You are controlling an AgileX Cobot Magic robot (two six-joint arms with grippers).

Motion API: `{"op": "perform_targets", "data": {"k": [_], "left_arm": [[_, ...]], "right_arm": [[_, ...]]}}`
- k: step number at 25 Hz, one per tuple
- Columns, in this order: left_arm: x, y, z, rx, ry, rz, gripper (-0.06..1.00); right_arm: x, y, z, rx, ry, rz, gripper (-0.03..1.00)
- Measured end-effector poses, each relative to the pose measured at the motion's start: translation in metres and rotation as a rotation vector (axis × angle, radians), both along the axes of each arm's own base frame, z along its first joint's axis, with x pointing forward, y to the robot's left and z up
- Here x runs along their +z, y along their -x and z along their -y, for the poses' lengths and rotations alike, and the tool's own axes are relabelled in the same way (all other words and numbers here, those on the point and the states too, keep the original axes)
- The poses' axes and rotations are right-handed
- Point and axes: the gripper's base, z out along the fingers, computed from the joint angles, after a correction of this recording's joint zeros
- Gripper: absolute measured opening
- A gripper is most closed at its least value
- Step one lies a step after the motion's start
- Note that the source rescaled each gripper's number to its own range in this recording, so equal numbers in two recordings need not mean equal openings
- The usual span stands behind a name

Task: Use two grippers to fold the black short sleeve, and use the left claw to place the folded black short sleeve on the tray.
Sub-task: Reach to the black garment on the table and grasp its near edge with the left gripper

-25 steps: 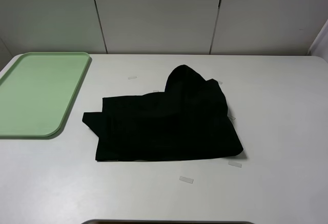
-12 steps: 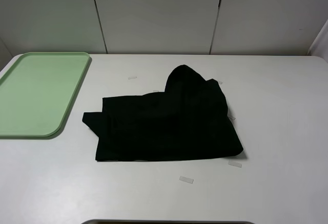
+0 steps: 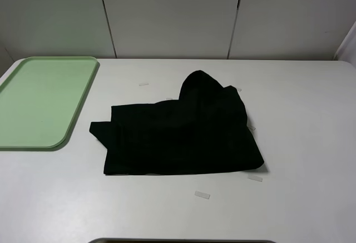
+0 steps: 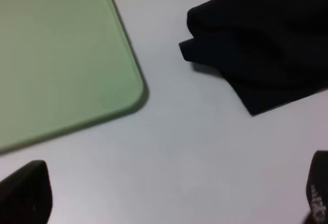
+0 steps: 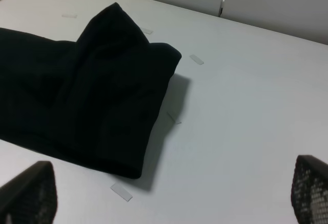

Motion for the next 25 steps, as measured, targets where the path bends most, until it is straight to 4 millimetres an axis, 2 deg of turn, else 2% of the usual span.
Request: {"op": "perform_targets", "data": {"k": [2, 5, 9, 12, 15, 16, 17, 21, 22, 25], "left_arm": [[0.007, -0.014, 0.010, -0.011, 0.075, -0.027, 1.00], [0.016, -0.048, 0.032, -0.061, 0.196, -0.076, 1.00], [0.010, -0.103, 0.062, -0.136, 0.300, -0.192, 1.00], [-0.009, -0.142, 0.081, -0.159, 0.351, -0.278, 1.00], [-0.033, -0.171, 0.094, -0.166, 0.383, -0.353, 1.00], [-0.033, -0.171, 0.094, -0.166, 0.383, -0.353, 1.00], [-0.050, -0.185, 0.101, -0.167, 0.408, -0.403, 1.00], [-0.078, -0.204, 0.108, -0.156, 0.441, -0.476, 1.00], [-0.078, -0.204, 0.108, -0.156, 0.441, -0.476, 1.00], [-0.094, -0.216, 0.099, -0.098, 0.455, -0.507, 1.00]], "right_arm": [[0.000, 0.000, 0.000, 0.000, 0.000, 0.000, 1.00], [0.000, 0.000, 0.000, 0.000, 0.000, 0.000, 1.00], [0.000, 0.000, 0.000, 0.000, -0.001, 0.000, 1.00], [0.000, 0.000, 0.000, 0.000, -0.001, 0.000, 1.00], [0.000, 0.000, 0.000, 0.000, -0.001, 0.000, 1.00], [0.000, 0.000, 0.000, 0.000, -0.001, 0.000, 1.00], [0.000, 0.000, 0.000, 0.000, -0.001, 0.000, 1.00], [0.000, 0.000, 0.000, 0.000, -0.001, 0.000, 1.00], [0.000, 0.000, 0.000, 0.000, -0.001, 0.000, 1.00], [0.000, 0.000, 0.000, 0.000, -0.001, 0.000, 1.00]]}}
